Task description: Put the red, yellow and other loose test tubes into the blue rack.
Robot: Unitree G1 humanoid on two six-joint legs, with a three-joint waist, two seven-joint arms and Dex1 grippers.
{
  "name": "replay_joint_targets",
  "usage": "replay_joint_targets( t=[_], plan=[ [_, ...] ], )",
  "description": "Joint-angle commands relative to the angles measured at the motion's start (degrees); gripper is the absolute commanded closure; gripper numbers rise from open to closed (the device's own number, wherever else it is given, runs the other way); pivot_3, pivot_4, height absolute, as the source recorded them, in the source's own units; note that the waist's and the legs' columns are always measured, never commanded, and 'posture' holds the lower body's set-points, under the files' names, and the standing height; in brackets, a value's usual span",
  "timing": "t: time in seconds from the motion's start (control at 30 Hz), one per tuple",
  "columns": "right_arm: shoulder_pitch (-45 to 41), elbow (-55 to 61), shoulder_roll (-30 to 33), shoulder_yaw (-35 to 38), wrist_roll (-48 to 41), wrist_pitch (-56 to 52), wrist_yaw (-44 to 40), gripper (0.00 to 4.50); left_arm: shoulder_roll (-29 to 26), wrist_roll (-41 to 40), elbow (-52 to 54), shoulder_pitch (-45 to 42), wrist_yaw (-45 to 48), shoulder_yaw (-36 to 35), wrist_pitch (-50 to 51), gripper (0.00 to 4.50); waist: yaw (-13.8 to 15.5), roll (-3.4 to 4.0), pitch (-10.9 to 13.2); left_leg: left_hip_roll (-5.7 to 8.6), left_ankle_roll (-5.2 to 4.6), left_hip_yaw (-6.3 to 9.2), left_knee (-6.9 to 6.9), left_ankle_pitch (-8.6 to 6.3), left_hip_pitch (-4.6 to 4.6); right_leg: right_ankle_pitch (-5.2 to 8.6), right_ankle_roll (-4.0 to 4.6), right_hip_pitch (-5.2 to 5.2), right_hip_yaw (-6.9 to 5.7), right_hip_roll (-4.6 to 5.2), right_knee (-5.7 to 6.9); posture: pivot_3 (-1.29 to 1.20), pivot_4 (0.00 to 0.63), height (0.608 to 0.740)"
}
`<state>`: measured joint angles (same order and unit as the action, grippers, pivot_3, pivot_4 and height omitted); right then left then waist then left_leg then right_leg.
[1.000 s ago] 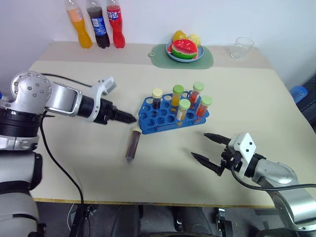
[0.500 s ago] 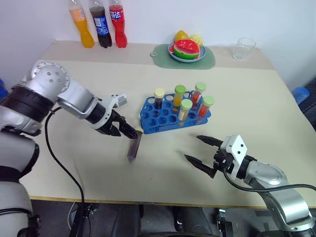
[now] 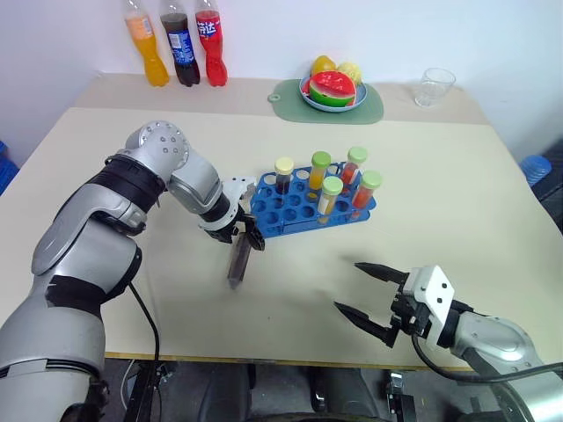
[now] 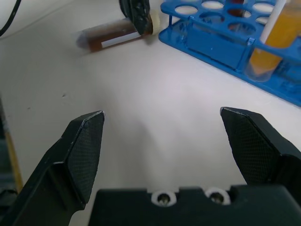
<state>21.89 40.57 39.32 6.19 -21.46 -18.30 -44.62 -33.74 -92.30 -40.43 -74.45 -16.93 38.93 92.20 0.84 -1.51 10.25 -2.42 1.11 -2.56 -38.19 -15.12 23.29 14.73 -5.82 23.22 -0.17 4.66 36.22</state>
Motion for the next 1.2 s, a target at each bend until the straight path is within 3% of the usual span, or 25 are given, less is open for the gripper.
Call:
replay_joint_targets(
  t=[0.03,0.2,0.23,0.4,0.43,0.53,0.63,0.7,0.73,0.8,1.0,1.1,1.2],
  plan=[
    [1.3,2.8,1.0,2.9,-0.6,2.4,-1.5,0.13,1.2,3.5,0.5,1.2,-0.7,-1.4,0.3,0.94,0.0,0.02,0.0,0.0,0.0,0.01,-0.02,0.0,-0.01,0.0,0.01,-0.02,0.0,0.0,0.0,0.0,0.15,0.74],
    [0.8,1.9,1.5,3.8,-0.7,3.0,-2.1,0.13,1.0,2.6,1.4,1.6,-0.7,-0.9,0.3,3.44,0.0,0.04,0.0,0.02,0.0,0.05,-0.02,0.0,0.03,0.0,0.02,-0.01,0.0,0.02,-0.03,0.0,0.15,0.74],
    [0.5,1.5,1.5,3.8,-0.7,3.1,-2.3,0.13,0.6,1.9,1.9,1.6,-0.7,-0.7,0.3,3.7,-0.1,0.04,0.0,0.02,0.0,0.05,-0.01,0.0,0.04,0.0,0.02,-0.01,0.0,0.02,-0.04,0.0,0.15,0.74],
    [-2.5,-0.5,1.6,2.6,-0.6,2.9,-3.0,0.13,-4.8,-2.6,8.1,1.7,1.1,0.0,0.3,3.72,-0.3,0.0,0.0,0.01,0.0,0.06,0.01,0.0,0.09,0.0,0.01,0.07,0.0,0.02,-0.06,0.0,0.15,0.74],
    [-3.8,-1.6,1.7,2.1,-0.6,2.9,-3.3,0.13,-7.9,-3.3,11.6,2.5,2.8,-1.4,0.3,3.72,-0.3,0.0,0.0,0.0,0.0,0.05,0.03,0.0,0.11,0.0,0.01,0.11,0.01,0.02,-0.05,0.0,0.15,0.74],
    [-6.2,-3.9,1.7,1.2,-0.7,3.3,-4.3,0.13,-13.2,-3.5,19.2,5.2,6.5,-7.0,0.3,3.72,-1.0,-0.02,0.1,-0.06,0.02,0.0,0.08,0.01,0.13,-0.01,0.02,0.2,0.03,-0.01,0.0,0.0,0.15,0.74],
    [-9.4,-6.2,1.3,-0.3,-0.7,3.2,-4.8,0.13,-17.6,3.3,34.6,15.0,13.7,-20.7,-9.2,3.72,-1.4,0.03,0.1,-0.05,0.05,-0.01,0.13,0.03,0.1,-0.01,0.01,0.19,0.02,0.02,0.01,0.0,0.15,0.74],
    [-11.6,-7.8,0.8,-1.4,-0.5,3.3,-4.8,0.13,-22.4,10.7,44.4,22.3,30.0,-24.1,-16.0,3.72,-1.4,0.0,0.1,-0.05,0.09,-0.03,0.13,0.05,0.11,-0.01,0.02,0.18,0.02,0.03,-0.02,0.0,0.15,0.74],
    [-12.5,-8.5,0.7,-1.9,-0.3,3.4,-4.9,0.13,-24.0,17.0,49.1,27.2,39.6,-25.6,-24.9,3.72,-1.5,0.01,0.1,-0.05,0.12,-0.05,0.13,0.07,0.11,-0.01,0.02,0.18,0.02,0.02,-0.02,0.0,0.15,0.74],
    [-13.6,-9.5,0.5,-2.4,-0.1,3.6,-5.0,0.13,-25.0,24.3,53.1,33.1,50.1,-27.5,-34.2,3.72,-1.4,0.1,0.1,-0.04,0.14,-0.14,0.17,0.08,0.07,0.0,0.04,0.18,0.04,0.03,-0.05,0.0,0.15,0.74],
    [-12.9,-8.8,0.6,-1.3,0.3,3.8,-3.8,0.13,-10.2,39.0,55.2,41.9,55.5,-35.1,-59.4,3.72,0.6,0.01,0.1,0.0,0.15,-0.1,0.05,0.08,0.13,-0.02,0.08,0.05,0.02,0.06,-0.17,0.0,0.15,0.74],
    [-11.7,-7.8,0.7,-0.2,0.4,3.8,-2.8,0.13,-3.8,39.9,52.5,41.1,61.1,-37.4,-65.2,3.72,0.8,0.02,0.1,0.0,0.07,-0.11,0.02,0.04,0.16,-0.02,0.07,0.06,0.03,0.04,-0.19,0.0,0.15,0.74],
    [-10.3,-6.8,0.4,0.5,0.8,3.8,-1.4,0.13,-0.2,40.7,47.3,38.0,65.5,-36.9,-64.3,3.72,1.2,0.01,0.1,-0.01,0.05,-0.1,0.02,0.03,0.15,-0.03,0.05,0.07,0.03,0.0,-0.13,0.0,0.15,0.74]
  ],
)
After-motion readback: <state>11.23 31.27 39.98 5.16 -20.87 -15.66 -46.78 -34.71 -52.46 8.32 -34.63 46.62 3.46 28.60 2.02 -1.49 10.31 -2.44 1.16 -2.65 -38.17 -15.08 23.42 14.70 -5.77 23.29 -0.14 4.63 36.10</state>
